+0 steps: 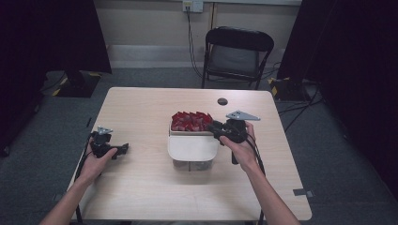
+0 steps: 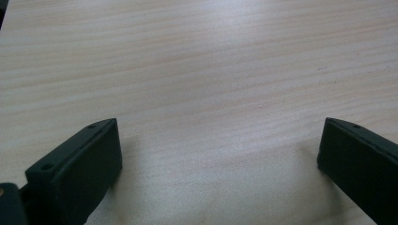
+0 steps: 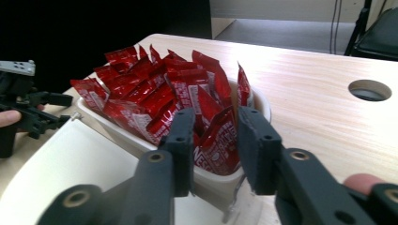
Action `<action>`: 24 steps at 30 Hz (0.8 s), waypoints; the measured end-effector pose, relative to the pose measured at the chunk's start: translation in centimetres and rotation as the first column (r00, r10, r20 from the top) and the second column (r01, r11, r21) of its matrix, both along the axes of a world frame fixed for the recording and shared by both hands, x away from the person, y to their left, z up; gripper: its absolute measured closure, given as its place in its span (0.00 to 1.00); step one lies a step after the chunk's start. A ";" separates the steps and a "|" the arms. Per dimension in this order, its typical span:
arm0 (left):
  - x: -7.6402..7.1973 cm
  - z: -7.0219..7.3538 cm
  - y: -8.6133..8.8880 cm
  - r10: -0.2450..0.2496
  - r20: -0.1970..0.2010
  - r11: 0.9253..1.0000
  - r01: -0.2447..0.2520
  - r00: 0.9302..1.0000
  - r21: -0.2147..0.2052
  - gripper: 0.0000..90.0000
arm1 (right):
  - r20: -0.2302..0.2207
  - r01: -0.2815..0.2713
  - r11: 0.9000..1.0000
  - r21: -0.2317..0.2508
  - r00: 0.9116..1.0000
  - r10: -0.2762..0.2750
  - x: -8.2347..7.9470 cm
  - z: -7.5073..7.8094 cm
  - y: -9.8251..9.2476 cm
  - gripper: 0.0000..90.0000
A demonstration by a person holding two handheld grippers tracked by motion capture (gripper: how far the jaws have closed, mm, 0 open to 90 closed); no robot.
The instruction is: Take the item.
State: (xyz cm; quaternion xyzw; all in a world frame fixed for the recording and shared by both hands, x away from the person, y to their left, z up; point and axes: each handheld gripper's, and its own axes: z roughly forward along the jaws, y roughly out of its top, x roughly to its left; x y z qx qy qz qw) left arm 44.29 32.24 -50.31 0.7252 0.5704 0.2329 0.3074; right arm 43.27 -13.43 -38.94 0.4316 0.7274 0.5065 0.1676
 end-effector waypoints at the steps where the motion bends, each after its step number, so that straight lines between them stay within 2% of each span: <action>1: 0.0 0.0 0.0 0.000 0.000 1.000 0.000 1.000 0.000 0.00 | 0.001 0.004 1.000 -0.005 1.000 -0.004 0.0 0.0 0.0 0.81; 6: 0.0 0.0 0.0 0.000 0.000 1.000 0.000 1.000 0.000 0.00 | -0.009 -0.005 1.000 -0.009 1.000 0.005 0.1 -0.1 0.1 0.87; 13: 0.0 0.0 0.0 0.000 0.000 1.000 0.000 1.000 0.000 0.00 | -0.006 0.019 1.000 -0.006 1.000 -0.019 0.1 -0.1 -0.2 0.98; 24: 0.0 0.0 0.0 -0.001 0.000 1.000 0.001 1.000 0.001 0.00 | -0.006 0.001 1.000 0.015 1.000 -0.001 0.0 0.2 -0.4 1.00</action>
